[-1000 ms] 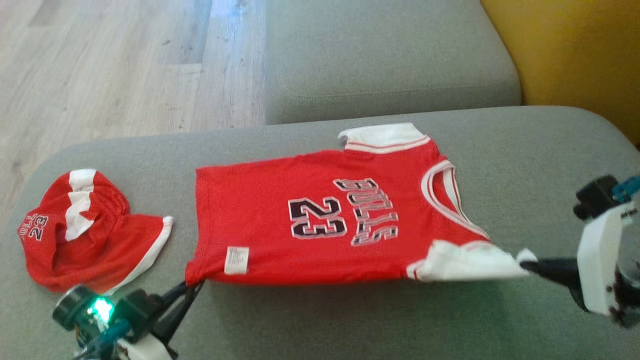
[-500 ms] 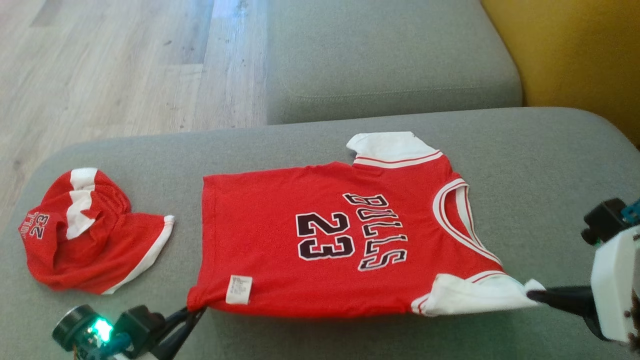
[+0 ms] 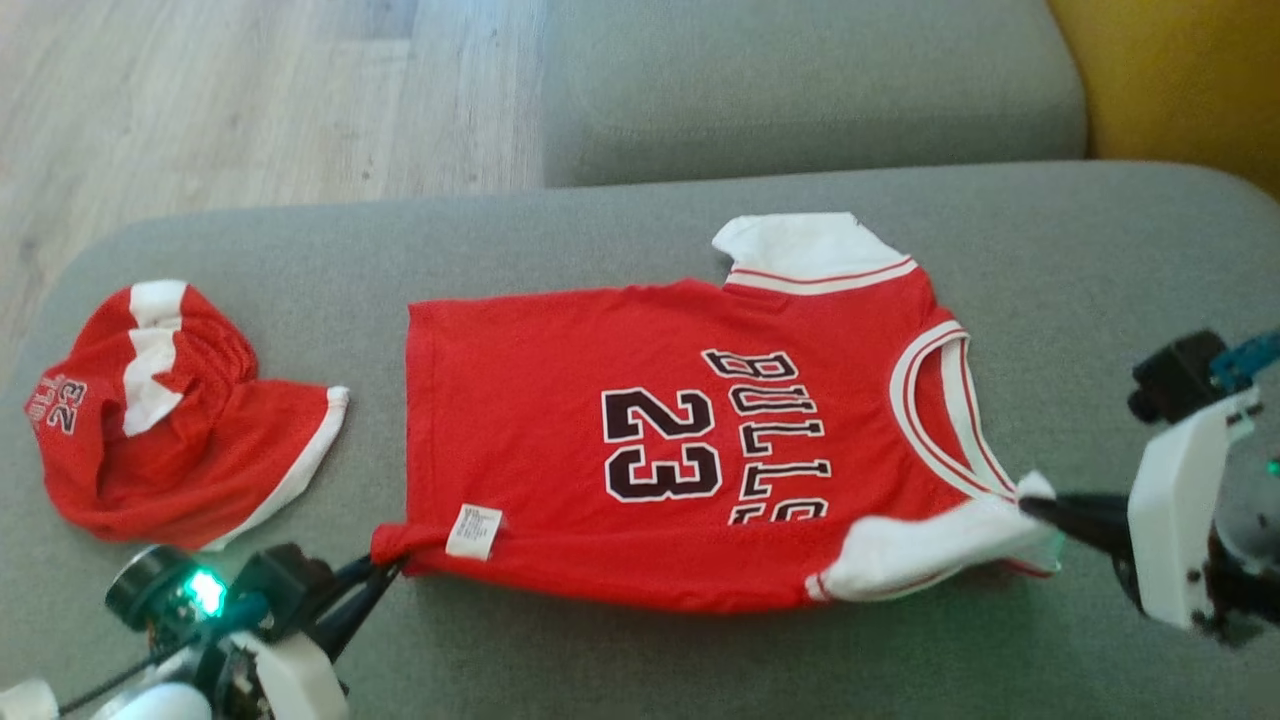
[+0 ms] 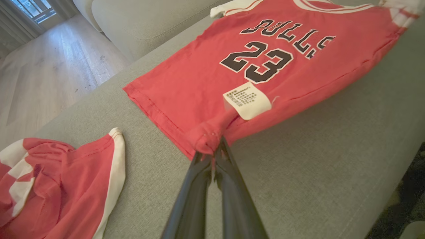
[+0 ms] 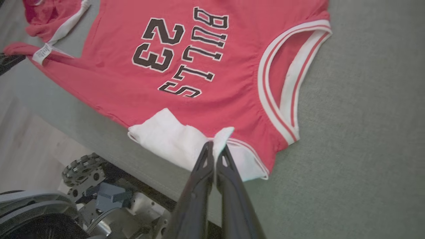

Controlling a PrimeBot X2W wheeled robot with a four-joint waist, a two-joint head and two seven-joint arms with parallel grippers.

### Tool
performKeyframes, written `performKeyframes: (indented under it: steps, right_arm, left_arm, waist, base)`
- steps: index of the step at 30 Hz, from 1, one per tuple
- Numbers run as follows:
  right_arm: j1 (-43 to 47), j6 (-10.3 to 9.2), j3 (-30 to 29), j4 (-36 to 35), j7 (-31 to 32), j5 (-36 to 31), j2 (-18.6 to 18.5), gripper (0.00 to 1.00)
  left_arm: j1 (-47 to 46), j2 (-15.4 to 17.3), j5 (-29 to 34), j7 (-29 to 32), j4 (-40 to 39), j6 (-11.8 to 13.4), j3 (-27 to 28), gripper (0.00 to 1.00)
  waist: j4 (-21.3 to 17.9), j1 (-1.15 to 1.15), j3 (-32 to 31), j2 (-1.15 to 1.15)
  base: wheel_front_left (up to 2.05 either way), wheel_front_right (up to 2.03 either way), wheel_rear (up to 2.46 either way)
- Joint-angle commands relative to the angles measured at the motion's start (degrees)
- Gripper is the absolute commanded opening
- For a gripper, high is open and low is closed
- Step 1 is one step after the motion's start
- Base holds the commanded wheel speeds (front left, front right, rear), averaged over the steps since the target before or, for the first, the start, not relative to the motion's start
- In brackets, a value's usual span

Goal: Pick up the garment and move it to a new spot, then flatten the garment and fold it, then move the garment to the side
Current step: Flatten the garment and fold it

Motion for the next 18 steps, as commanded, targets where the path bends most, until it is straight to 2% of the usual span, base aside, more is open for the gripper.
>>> performKeyframes:
  steps: [1,6,18]
  right_arm:
    - [-4.0,-0.04,-0.1,-1.5,-0.8,-1.5,-1.4,0.0]
    - [-8.6,-0.04,2.1,0.9,-5.5,-4.7,-1.0,0.0]
    - [-19.4,-0.04,11.2,11.3,-23.0,-9.6,-2.9,0.0]
  left_arm:
    - [-4.6,1.2,0.5,-0.1,-0.2,-0.4,2.3,0.0]
    - [-9.1,-0.1,1.0,-0.4,3.8,-1.5,2.0,0.0]
    - [-18.0,-3.4,1.4,-2.6,10.8,-2.9,-0.9,0.0]
  waist:
    - [0.1,-0.01,1.3,0.0]
    - [0.1,-0.01,4.4,0.0]
    - [-0.4,-0.01,7.6,0.0]
  base:
    - [0.0,0.0,0.0]
    - [0.0,0.0,0.0]
    - [0.0,0.0,0.0]
